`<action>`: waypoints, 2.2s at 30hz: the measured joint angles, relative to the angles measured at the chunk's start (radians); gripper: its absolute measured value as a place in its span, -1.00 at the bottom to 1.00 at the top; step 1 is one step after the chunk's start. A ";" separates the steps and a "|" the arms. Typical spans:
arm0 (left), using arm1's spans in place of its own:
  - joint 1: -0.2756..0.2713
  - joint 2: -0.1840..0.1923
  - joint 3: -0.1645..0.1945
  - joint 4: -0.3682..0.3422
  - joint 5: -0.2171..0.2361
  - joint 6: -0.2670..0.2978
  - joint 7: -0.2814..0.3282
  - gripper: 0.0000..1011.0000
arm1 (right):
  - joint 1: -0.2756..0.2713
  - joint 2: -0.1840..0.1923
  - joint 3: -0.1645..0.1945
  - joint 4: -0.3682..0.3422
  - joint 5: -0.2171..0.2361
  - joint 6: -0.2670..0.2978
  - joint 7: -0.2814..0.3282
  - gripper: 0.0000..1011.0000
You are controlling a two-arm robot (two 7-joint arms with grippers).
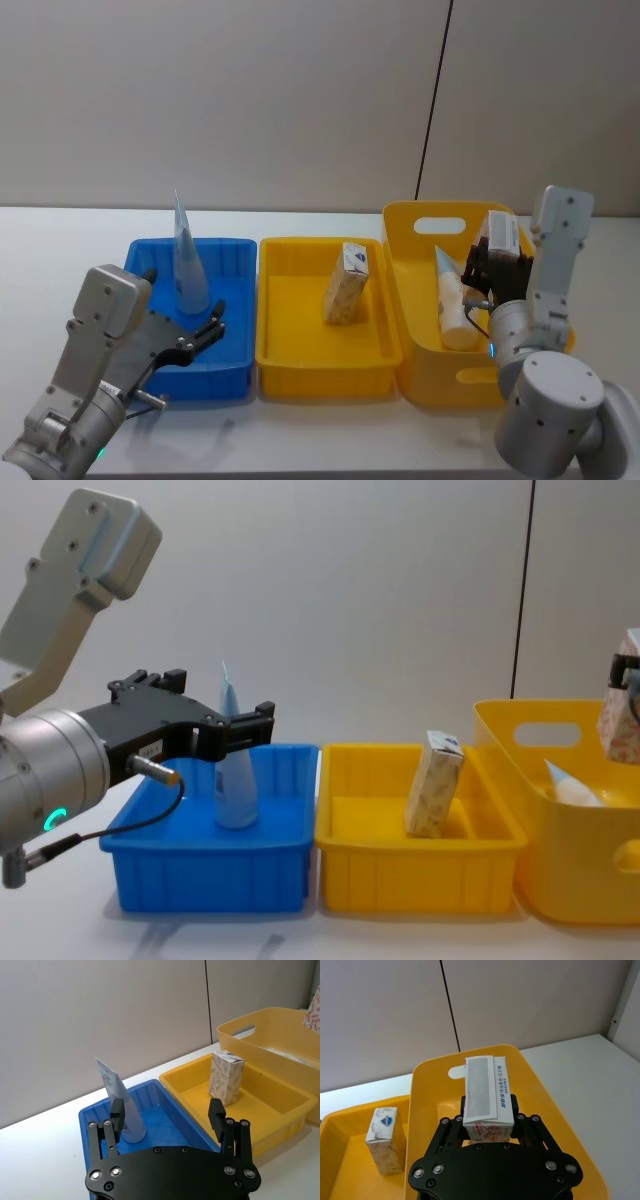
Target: Bimanual collaborative sorting of washing and personal care products
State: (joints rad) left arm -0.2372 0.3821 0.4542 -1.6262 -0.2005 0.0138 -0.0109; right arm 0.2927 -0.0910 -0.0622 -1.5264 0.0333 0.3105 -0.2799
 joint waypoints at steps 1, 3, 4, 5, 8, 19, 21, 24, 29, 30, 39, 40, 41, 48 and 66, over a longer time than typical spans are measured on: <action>0.000 0.000 0.000 0.000 0.000 0.000 0.000 0.98 | 0.002 -0.002 0.002 0.003 0.000 0.003 -0.001 -0.27; 0.000 0.000 0.000 0.000 0.000 0.000 0.000 0.98 | 0.007 -0.006 0.005 0.009 0.001 0.009 -0.002 -0.27; 0.000 0.000 0.000 0.000 0.000 0.000 0.000 0.98 | 0.008 -0.007 0.007 0.011 0.001 0.012 -0.003 -0.27; 0.000 0.000 0.000 0.000 0.000 0.000 0.000 0.98 | 0.010 -0.008 0.008 0.013 0.002 0.013 -0.003 -0.27; 0.000 0.000 0.000 0.000 0.000 0.000 0.000 0.98 | 0.014 -0.011 0.011 0.020 0.002 0.020 -0.005 -0.27; 0.000 0.000 0.000 0.000 0.000 0.000 0.000 0.98 | 0.024 -0.019 0.019 0.033 0.003 0.032 -0.009 0.19; 0.000 0.000 0.000 0.000 0.000 0.000 0.000 0.98 | 0.025 -0.020 0.020 0.035 0.003 0.034 -0.009 0.31; 0.000 0.000 0.000 0.000 0.000 0.000 0.000 0.98 | 0.026 -0.021 0.021 0.037 0.004 0.036 -0.010 0.50; 0.000 0.000 0.000 0.000 0.000 0.000 0.000 0.98 | 0.028 -0.022 0.022 0.038 0.004 0.038 -0.010 0.83; 0.000 0.000 0.000 0.000 0.000 0.000 0.000 0.98 | 0.028 -0.022 0.022 0.039 0.004 0.038 -0.010 0.86; 0.000 0.000 0.000 0.000 0.000 0.000 0.000 0.98 | 0.026 -0.022 0.023 0.038 0.005 0.031 -0.006 0.99; 0.000 0.000 0.000 0.000 0.000 0.000 0.000 0.98 | 0.025 -0.022 0.023 0.037 0.005 0.026 -0.003 0.99; 0.000 0.000 0.000 0.000 0.000 0.000 0.000 0.98 | 0.025 -0.022 0.023 0.036 0.005 0.022 -0.001 0.99; 0.000 0.000 0.000 0.000 0.000 0.000 0.000 0.98 | 0.008 -0.016 0.019 0.014 0.014 -0.039 0.038 0.99; 0.000 0.000 0.000 0.000 0.000 0.000 0.000 0.98 | -0.040 0.004 0.014 -0.049 0.066 -0.244 0.179 0.99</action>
State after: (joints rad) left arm -0.2372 0.3822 0.4542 -1.6262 -0.2003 0.0138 -0.0109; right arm 0.2531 -0.0875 -0.0485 -1.5751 0.0992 0.0665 -0.1006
